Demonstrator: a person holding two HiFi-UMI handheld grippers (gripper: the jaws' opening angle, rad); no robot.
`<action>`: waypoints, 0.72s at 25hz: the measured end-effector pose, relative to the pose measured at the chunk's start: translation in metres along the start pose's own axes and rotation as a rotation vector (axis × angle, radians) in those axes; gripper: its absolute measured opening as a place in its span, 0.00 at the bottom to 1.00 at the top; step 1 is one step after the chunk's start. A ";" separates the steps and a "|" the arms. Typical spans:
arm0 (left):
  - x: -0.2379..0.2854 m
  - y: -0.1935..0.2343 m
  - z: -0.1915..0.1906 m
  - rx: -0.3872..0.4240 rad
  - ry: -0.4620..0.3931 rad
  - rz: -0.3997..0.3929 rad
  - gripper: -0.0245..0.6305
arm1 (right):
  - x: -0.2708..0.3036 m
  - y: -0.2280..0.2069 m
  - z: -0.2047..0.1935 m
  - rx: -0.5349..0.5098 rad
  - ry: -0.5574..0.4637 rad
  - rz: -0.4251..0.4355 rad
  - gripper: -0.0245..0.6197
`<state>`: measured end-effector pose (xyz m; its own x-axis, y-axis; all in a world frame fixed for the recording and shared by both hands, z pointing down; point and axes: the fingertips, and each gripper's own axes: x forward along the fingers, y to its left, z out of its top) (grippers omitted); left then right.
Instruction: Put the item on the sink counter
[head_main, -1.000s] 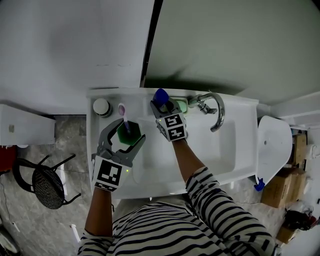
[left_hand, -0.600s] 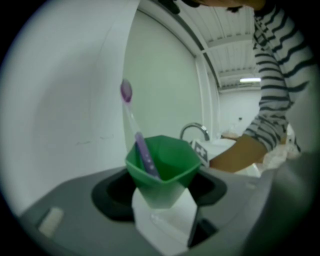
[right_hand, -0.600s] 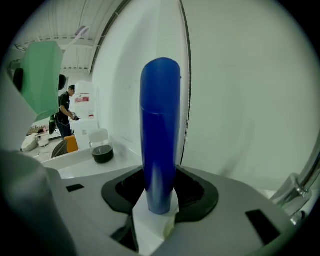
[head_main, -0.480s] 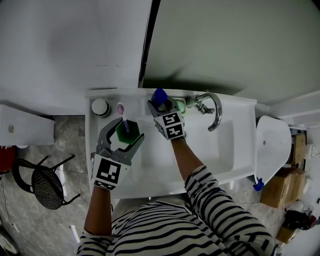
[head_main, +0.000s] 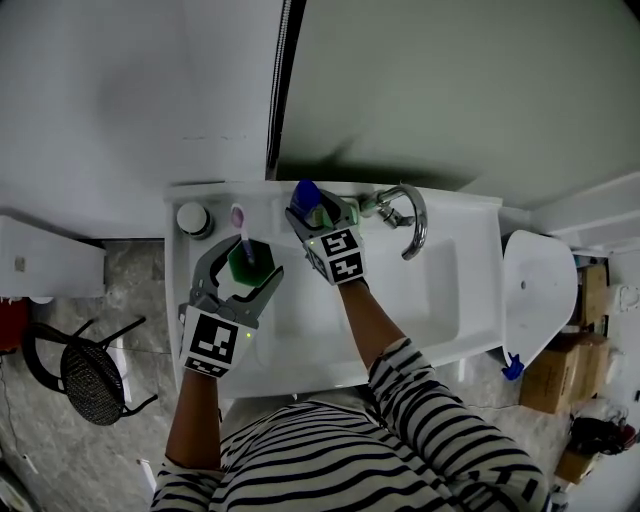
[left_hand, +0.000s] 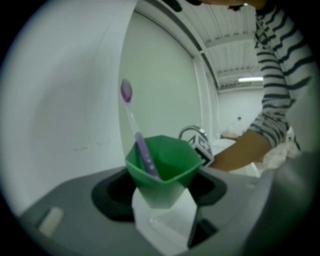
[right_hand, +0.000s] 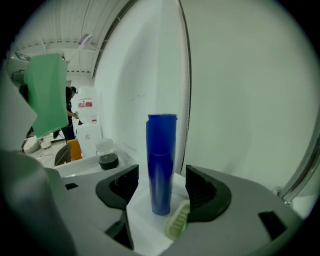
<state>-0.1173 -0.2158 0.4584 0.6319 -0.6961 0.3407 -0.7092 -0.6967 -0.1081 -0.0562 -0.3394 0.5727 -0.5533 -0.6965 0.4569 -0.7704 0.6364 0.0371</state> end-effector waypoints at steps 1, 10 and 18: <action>0.000 -0.001 0.001 0.002 -0.001 -0.001 0.50 | -0.004 0.000 0.002 0.012 -0.002 0.000 0.45; -0.002 -0.013 0.008 0.014 -0.011 -0.014 0.50 | -0.055 0.002 0.022 0.062 -0.056 -0.034 0.45; -0.005 -0.021 0.004 0.025 0.021 -0.024 0.50 | -0.106 0.020 0.048 0.064 -0.130 -0.022 0.45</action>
<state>-0.1040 -0.1981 0.4556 0.6418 -0.6753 0.3634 -0.6854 -0.7177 -0.1229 -0.0281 -0.2691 0.4825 -0.5690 -0.7499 0.3374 -0.7994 0.6006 -0.0132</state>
